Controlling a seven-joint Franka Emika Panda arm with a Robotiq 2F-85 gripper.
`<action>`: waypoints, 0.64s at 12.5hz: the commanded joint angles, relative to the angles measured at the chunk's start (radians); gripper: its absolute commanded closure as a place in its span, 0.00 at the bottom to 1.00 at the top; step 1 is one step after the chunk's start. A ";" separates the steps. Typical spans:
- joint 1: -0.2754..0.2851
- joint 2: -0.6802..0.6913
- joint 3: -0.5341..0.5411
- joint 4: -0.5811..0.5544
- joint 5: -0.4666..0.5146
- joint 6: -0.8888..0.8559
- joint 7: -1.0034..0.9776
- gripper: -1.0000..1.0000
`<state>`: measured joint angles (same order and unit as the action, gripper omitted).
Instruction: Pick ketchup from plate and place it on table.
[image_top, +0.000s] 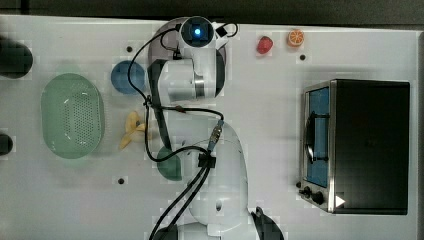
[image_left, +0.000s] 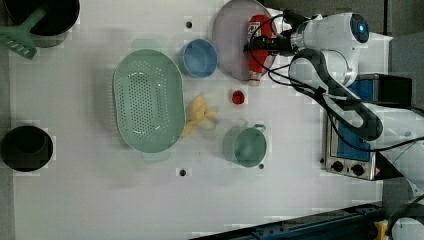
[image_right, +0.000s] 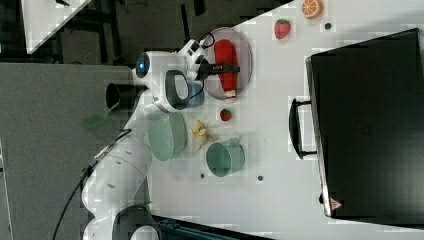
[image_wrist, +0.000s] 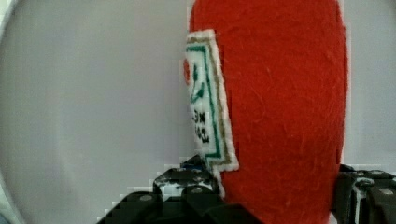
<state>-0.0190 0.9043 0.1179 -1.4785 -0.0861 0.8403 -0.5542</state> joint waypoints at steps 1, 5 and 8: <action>-0.011 -0.027 -0.010 0.032 -0.003 -0.003 -0.031 0.36; -0.016 -0.125 -0.007 0.032 0.001 -0.063 -0.023 0.36; -0.037 -0.263 -0.008 0.029 0.025 -0.245 -0.022 0.36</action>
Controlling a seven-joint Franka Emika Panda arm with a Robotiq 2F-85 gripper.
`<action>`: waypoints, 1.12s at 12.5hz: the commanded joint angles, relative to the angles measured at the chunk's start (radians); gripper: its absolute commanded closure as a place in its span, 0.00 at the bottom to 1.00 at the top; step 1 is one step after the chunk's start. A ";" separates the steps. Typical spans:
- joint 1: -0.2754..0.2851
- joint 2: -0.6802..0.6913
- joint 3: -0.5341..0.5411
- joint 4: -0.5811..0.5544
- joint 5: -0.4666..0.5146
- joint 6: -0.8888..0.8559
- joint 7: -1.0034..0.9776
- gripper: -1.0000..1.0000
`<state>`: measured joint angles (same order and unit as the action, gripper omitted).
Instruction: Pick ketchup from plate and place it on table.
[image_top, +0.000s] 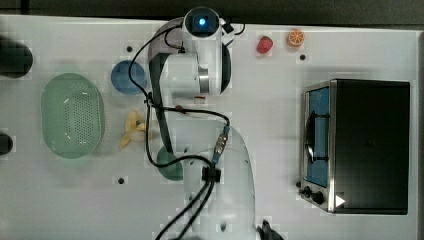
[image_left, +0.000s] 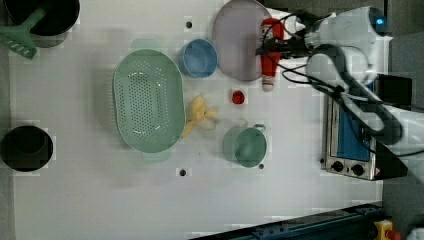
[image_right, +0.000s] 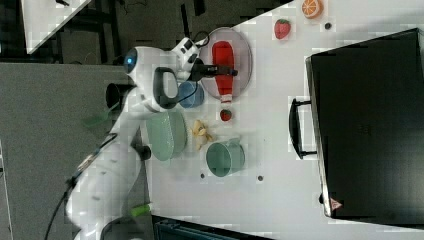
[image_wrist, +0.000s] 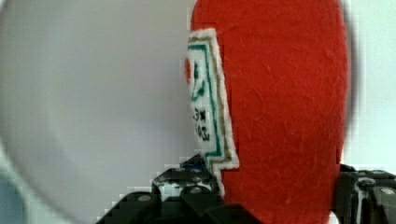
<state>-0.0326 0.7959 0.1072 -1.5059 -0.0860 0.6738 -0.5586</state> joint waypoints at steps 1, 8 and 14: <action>-0.035 -0.202 0.002 0.052 0.045 -0.148 -0.017 0.36; -0.146 -0.532 -0.011 -0.193 0.100 -0.305 -0.015 0.36; -0.167 -0.735 -0.026 -0.547 0.100 -0.225 -0.015 0.36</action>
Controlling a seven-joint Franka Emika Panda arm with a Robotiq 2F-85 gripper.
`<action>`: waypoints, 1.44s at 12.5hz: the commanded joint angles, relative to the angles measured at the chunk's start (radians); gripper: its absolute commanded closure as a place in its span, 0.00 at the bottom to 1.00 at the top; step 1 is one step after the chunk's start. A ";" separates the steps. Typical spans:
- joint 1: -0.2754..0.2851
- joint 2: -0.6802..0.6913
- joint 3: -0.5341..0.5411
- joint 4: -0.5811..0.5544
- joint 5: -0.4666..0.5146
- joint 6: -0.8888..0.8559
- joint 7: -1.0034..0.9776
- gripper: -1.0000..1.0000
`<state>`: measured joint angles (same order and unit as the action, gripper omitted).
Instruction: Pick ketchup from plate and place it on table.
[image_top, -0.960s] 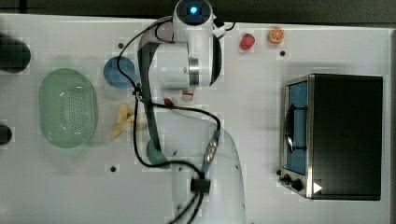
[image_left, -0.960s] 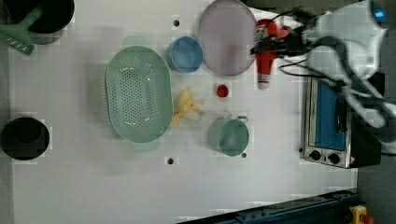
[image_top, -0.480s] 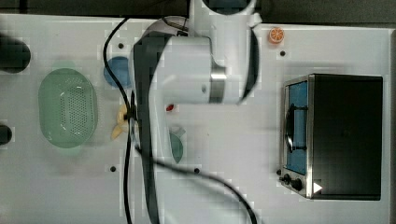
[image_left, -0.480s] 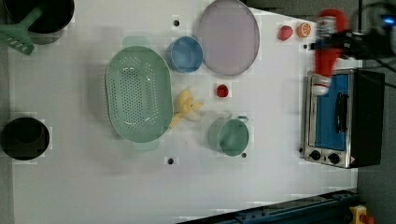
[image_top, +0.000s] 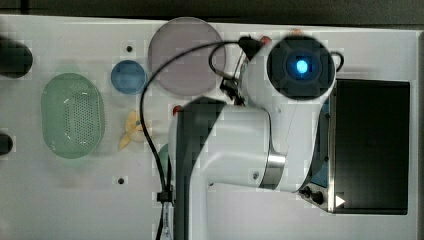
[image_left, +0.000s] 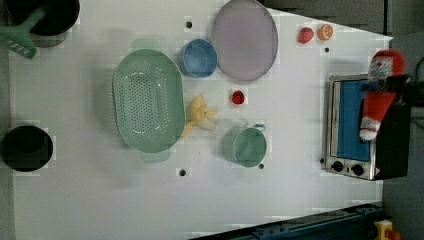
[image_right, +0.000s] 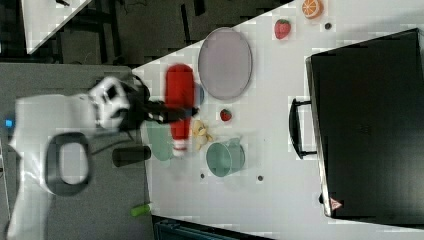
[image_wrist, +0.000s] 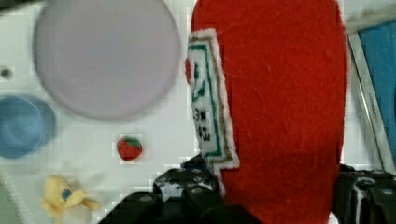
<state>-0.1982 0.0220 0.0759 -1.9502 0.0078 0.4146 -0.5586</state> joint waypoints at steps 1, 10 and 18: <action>-0.001 0.029 0.006 -0.159 0.007 0.081 -0.015 0.36; 0.009 0.205 0.024 -0.353 0.007 0.399 -0.008 0.36; 0.010 0.147 0.033 -0.300 0.007 0.405 0.023 0.00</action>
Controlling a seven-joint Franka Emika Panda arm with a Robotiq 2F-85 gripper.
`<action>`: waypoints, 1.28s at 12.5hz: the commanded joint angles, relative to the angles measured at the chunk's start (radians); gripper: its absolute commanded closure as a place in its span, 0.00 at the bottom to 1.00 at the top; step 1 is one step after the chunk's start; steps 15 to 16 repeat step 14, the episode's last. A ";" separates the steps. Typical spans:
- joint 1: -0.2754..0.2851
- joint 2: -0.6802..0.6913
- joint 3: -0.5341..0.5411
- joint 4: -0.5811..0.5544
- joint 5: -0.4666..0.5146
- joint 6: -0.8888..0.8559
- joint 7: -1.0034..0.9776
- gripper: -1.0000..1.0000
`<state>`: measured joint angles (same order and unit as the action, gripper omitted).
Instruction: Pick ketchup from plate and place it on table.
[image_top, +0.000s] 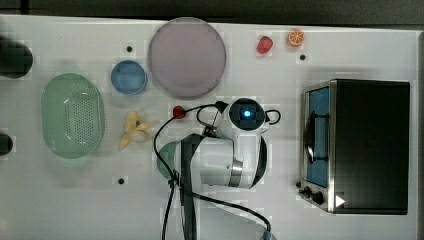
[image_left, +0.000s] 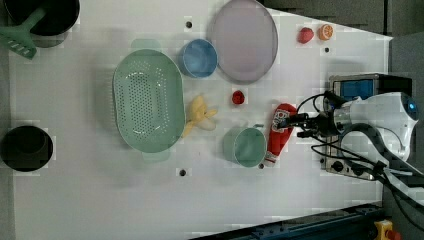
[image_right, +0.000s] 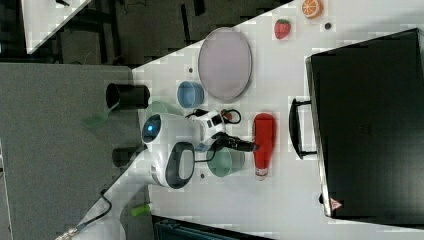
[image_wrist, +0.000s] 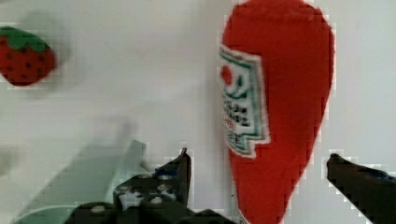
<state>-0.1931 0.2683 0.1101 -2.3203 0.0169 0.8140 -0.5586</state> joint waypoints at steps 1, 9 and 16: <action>0.004 -0.130 -0.001 0.096 -0.002 -0.016 0.056 0.00; 0.013 -0.312 0.024 0.464 -0.003 -0.546 0.541 0.00; 0.012 -0.312 0.024 0.634 -0.011 -0.800 0.541 0.00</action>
